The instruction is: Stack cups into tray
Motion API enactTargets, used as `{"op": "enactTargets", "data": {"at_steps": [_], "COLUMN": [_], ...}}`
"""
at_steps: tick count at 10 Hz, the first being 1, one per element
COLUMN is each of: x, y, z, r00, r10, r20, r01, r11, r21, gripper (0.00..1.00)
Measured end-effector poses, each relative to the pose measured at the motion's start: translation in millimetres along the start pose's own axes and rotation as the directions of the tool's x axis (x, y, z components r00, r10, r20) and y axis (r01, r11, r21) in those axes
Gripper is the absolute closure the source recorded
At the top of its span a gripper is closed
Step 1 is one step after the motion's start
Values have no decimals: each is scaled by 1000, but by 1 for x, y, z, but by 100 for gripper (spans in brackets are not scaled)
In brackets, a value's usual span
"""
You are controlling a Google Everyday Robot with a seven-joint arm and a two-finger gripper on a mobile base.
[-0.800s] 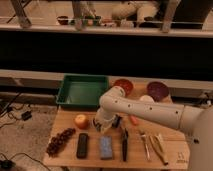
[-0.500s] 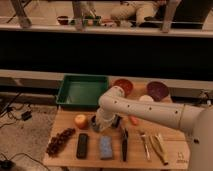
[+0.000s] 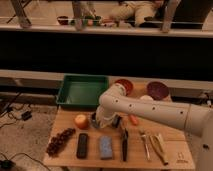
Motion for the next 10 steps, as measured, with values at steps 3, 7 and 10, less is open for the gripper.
{"op": "enactTargets", "data": {"at_steps": [3, 7, 10], "x": [1, 4, 15], "y": [-17, -52, -94], "z": [-19, -33, -48], "r00": [1000, 998, 995], "r10": [-17, -49, -86], "r20": [-16, -25, -48], "r01": [18, 52, 92], "r11": [998, 992, 986], "r21": [55, 115, 136], "gripper": [88, 88, 88]}}
